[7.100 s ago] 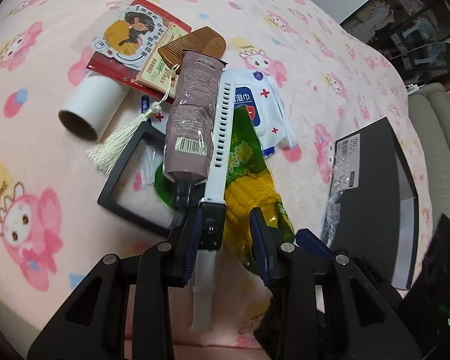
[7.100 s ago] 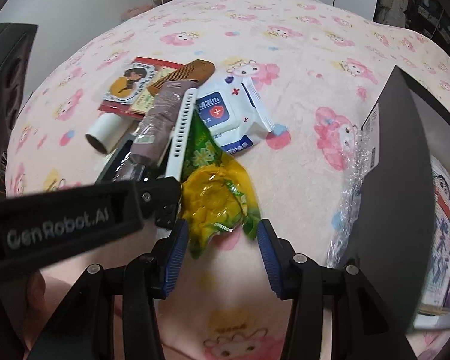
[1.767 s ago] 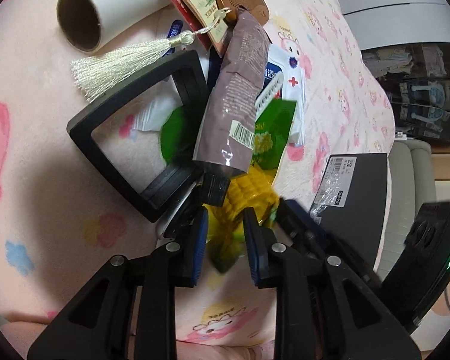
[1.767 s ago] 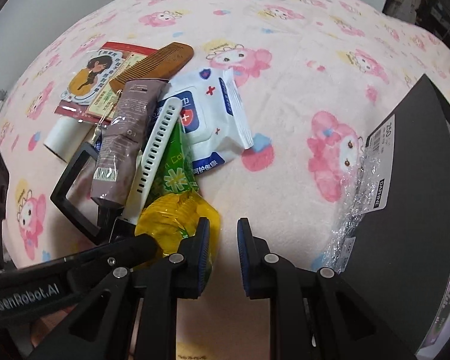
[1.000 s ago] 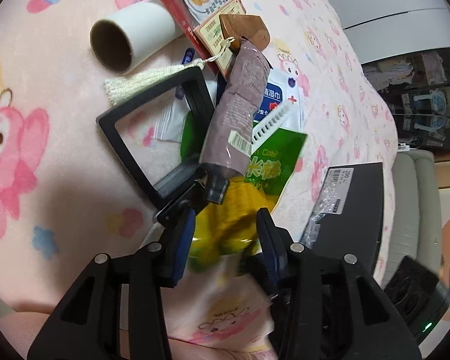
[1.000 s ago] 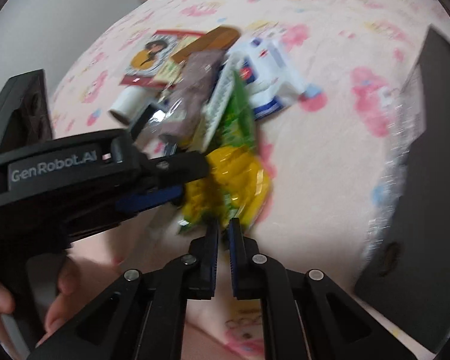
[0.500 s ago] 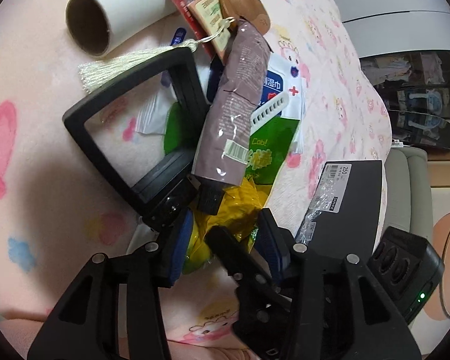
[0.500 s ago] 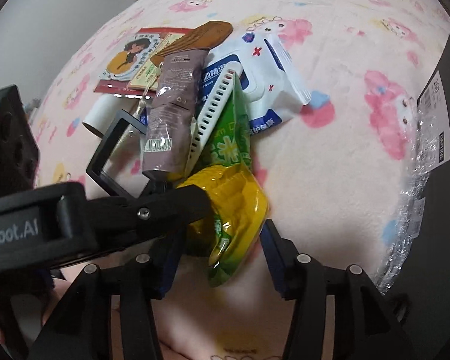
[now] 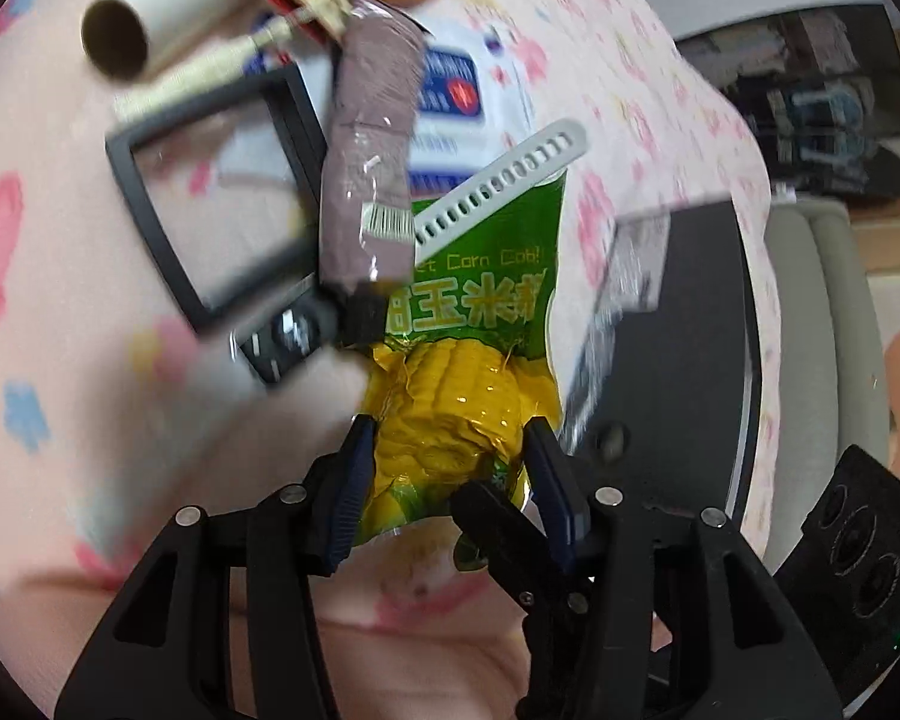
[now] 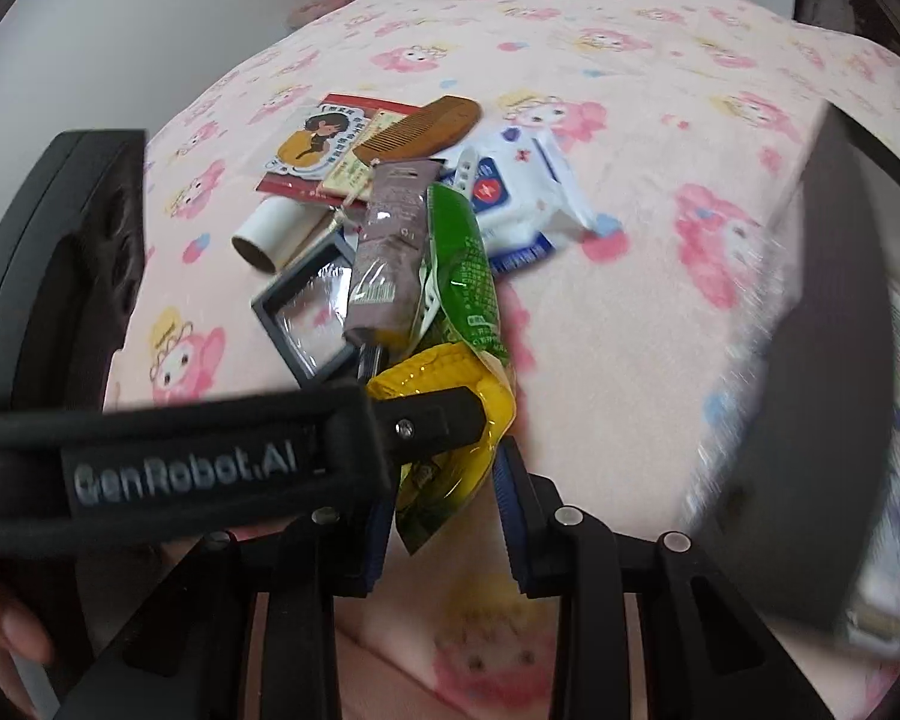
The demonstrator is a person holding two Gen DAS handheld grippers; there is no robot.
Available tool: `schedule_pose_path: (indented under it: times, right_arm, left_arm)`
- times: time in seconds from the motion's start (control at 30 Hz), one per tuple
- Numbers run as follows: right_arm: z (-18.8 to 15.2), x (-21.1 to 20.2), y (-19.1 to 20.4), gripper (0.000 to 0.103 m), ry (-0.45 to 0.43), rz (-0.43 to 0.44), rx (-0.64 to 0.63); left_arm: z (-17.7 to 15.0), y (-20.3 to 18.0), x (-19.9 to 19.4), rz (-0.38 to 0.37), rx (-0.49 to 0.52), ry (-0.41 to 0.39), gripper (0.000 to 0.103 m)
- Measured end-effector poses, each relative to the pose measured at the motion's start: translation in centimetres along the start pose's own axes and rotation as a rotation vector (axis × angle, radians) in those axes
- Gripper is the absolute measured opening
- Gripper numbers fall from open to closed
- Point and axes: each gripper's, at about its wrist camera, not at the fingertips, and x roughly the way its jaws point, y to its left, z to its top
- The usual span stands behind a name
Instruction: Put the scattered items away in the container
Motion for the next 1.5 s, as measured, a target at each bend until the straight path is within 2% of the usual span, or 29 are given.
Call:
schedule_pose_path:
  times: [0.27,0.33,0.43,0.6,0.77,0.8,0.9,1.0,1.07,1.1,1.13,1.23,1.33,1.5]
  right_arm:
    - [-5.5,-3.4,-2.8,0.028,0.024,0.027,0.068]
    - [-6.9,-4.1,-3.6,0.028,0.037,0.032,0.065]
    - [-8.1,-4.0,-4.9,0.029,0.045,0.041,0.086]
    - [-9.8,-4.1,-7.1,0.028,0.02,0.039,0.153]
    - [-10.1,-5.6,-9.5,0.028,-0.063,0.037,0.217]
    - [-10.1,-5.7,-9.9,0.028,-0.076,0.033,0.231]
    - [-10.4,-5.1,-10.6,0.028,-0.074,0.119,0.264]
    - [-10.6,-3.7,-10.7,0.028,-0.051,0.199,0.281]
    - [-10.6,-2.9,-10.5,0.028,-0.031,0.168,0.277]
    - [-10.6,-2.7,-10.5,0.028,-0.023,0.153,0.272]
    - [-10.7,-2.9,-10.5,0.028,-0.023,0.132,0.274]
    - [-11.0,-3.7,-10.8,0.028,-0.026,0.064,0.281]
    - [-11.1,-4.6,-11.3,0.028,-0.053,0.034,0.314]
    - [-11.1,-5.2,-12.4,0.028,-0.094,0.009,0.348]
  left_arm:
    - [-4.3,-3.1,0.7,-0.001,0.139,0.124,0.05]
    - [-5.6,-3.9,1.2,0.009,0.179,0.135,0.051]
    - [-7.4,-5.1,1.6,0.07,0.253,0.078,0.05]
    - [-8.1,-5.7,1.8,0.089,0.266,0.06,0.051]
    - [-7.0,-5.1,2.6,0.097,0.193,0.081,0.051]
    - [-6.8,-4.9,2.7,0.099,0.179,0.085,0.055]
    - [-6.1,-4.5,3.2,0.105,0.135,0.097,0.063]
    - [-6.7,-5.1,4.0,0.118,0.166,0.084,0.062]
    - [-6.8,-5.3,4.1,0.104,0.177,0.085,0.061]
    - [-7.0,-5.5,3.9,0.055,0.191,0.098,0.057]
    - [-7.2,-5.7,3.7,0.005,0.206,0.111,0.06]
    - [-7.9,-6.2,3.3,0.016,0.238,0.101,0.06]
    - [-7.8,-5.8,2.1,-0.033,0.201,0.055,0.059]
    - [-7.4,-4.3,1.1,-0.06,0.134,-0.006,0.06]
